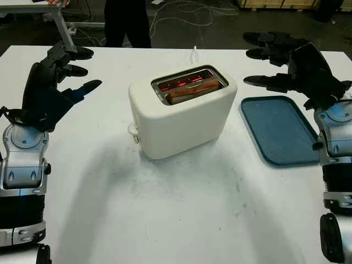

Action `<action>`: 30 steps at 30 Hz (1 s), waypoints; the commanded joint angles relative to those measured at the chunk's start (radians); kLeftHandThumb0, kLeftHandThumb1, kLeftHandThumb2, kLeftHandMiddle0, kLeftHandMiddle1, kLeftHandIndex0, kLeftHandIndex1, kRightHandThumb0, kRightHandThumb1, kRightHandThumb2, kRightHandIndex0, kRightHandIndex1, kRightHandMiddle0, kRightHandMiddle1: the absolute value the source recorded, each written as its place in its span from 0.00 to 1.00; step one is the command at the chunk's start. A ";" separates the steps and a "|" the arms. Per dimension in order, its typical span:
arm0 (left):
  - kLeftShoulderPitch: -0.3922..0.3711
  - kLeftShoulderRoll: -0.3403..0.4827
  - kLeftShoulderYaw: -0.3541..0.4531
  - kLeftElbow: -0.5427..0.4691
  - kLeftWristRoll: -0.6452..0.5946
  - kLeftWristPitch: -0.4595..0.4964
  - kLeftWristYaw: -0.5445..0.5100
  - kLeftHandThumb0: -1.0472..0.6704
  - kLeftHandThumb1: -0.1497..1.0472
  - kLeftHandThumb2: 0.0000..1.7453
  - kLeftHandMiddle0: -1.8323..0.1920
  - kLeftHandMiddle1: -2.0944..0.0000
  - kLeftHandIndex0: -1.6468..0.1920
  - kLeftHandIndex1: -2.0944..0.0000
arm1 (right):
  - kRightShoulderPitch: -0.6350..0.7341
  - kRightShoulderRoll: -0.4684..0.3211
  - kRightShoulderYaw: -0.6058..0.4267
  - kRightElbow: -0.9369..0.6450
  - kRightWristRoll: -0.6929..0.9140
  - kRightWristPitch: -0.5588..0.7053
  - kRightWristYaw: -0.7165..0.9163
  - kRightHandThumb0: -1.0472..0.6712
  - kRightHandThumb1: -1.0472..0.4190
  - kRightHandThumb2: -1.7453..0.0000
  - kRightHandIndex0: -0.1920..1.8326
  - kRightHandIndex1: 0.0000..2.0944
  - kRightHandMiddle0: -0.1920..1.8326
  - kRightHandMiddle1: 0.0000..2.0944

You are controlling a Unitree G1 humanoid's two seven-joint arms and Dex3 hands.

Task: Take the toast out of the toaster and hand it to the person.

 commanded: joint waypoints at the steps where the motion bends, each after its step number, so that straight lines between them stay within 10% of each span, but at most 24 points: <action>1: 0.009 -0.002 -0.001 -0.009 -0.001 -0.005 0.005 0.29 0.89 0.02 0.79 0.47 0.76 0.58 | 0.001 0.000 -0.002 -0.001 0.009 -0.002 -0.003 0.56 0.19 1.00 0.27 0.22 0.37 0.00; 30: 0.005 -0.006 -0.001 -0.010 -0.008 0.002 0.007 0.30 0.89 0.01 0.80 0.47 0.76 0.57 | 0.002 -0.005 0.003 -0.006 0.000 0.000 -0.005 0.57 0.19 1.00 0.26 0.23 0.37 0.00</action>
